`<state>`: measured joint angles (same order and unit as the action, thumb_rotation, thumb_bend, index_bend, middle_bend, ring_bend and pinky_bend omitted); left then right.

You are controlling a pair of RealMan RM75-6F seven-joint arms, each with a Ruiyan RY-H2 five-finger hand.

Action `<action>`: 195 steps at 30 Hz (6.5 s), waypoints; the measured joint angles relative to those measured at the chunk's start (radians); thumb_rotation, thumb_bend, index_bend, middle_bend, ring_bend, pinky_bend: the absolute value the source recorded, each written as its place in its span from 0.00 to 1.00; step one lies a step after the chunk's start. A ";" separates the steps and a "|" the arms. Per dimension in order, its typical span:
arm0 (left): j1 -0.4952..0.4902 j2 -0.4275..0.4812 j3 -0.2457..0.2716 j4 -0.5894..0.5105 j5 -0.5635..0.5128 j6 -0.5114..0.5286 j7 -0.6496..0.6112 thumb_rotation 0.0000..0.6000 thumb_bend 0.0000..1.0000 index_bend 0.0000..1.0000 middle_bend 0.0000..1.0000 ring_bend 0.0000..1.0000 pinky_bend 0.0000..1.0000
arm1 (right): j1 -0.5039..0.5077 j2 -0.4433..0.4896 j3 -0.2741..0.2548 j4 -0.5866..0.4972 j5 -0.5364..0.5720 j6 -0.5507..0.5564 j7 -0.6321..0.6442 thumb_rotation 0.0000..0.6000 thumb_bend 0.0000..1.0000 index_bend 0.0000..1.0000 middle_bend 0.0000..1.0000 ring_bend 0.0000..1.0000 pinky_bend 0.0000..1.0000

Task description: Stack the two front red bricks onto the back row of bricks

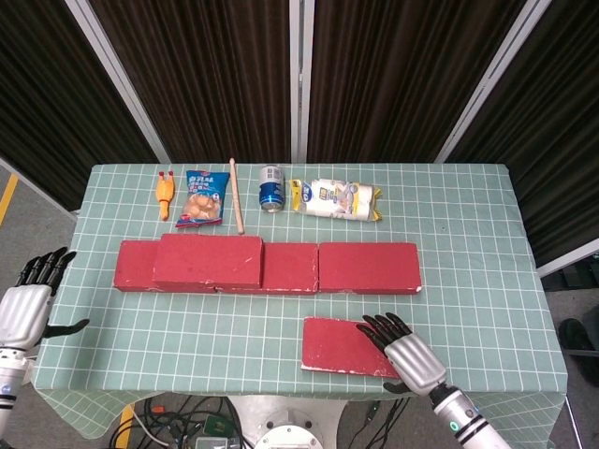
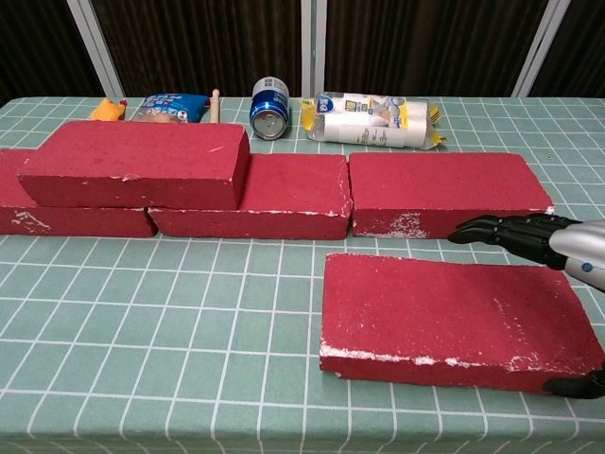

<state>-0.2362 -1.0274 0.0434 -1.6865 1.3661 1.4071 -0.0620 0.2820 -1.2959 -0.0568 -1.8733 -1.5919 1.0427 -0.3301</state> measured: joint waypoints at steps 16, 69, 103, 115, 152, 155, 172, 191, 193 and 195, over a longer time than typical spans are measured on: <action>0.030 0.028 -0.022 0.012 0.015 -0.038 -0.042 1.00 0.00 0.03 0.00 0.00 0.00 | 0.055 -0.129 0.046 0.054 0.213 -0.065 -0.061 1.00 0.00 0.00 0.00 0.00 0.00; 0.045 0.028 -0.068 0.042 -0.005 -0.156 -0.127 1.00 0.00 0.03 0.00 0.00 0.00 | 0.172 -0.002 0.182 -0.006 0.193 0.038 0.044 1.00 0.04 0.15 0.26 0.18 0.11; 0.049 0.029 -0.067 0.085 0.024 -0.183 -0.227 1.00 0.00 0.03 0.00 0.00 0.00 | 0.577 -0.124 0.308 0.311 0.603 -0.306 0.083 1.00 0.04 0.15 0.26 0.19 0.12; 0.051 0.022 -0.066 0.097 0.035 -0.179 -0.235 1.00 0.00 0.03 0.00 0.00 0.00 | 0.599 -0.165 0.284 0.351 0.616 -0.303 0.116 1.00 0.04 0.15 0.26 0.19 0.12; 0.057 0.010 -0.059 0.124 0.045 -0.181 -0.262 1.00 0.00 0.03 0.00 0.00 0.00 | 0.664 -0.188 0.257 0.346 0.745 -0.284 0.065 1.00 0.04 0.15 0.26 0.19 0.11; 0.057 0.009 -0.059 0.125 0.045 -0.181 -0.264 1.00 0.00 0.03 0.00 0.00 0.00 | 0.666 -0.189 0.254 0.346 0.748 -0.283 0.063 1.00 0.04 0.15 0.26 0.19 0.11; 0.054 0.005 -0.058 0.139 0.040 -0.196 -0.279 1.00 0.00 0.03 0.00 0.00 0.00 | 0.684 -0.201 0.251 0.356 0.769 -0.273 0.051 1.00 0.04 0.15 0.25 0.19 0.10; 0.054 0.004 -0.056 0.146 0.040 -0.203 -0.289 1.00 0.00 0.03 0.00 0.00 0.00 | 0.701 -0.218 0.244 0.363 0.795 -0.270 0.035 1.00 0.04 0.15 0.25 0.19 0.10; 0.055 0.004 -0.056 0.147 0.040 -0.203 -0.290 1.00 0.00 0.03 0.00 0.00 0.00 | 0.702 -0.218 0.245 0.363 0.796 -0.269 0.037 1.00 0.04 0.15 0.25 0.19 0.10; 0.055 0.004 -0.056 0.147 0.039 -0.202 -0.291 1.00 0.00 0.03 0.00 0.00 0.00 | 0.702 -0.219 0.246 0.363 0.796 -0.269 0.038 1.00 0.04 0.15 0.25 0.19 0.10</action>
<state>-0.1810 -1.0238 -0.0126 -1.5394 1.4055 1.2049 -0.3525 0.9845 -1.5145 0.1888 -1.5107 -0.7959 0.7735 -0.2921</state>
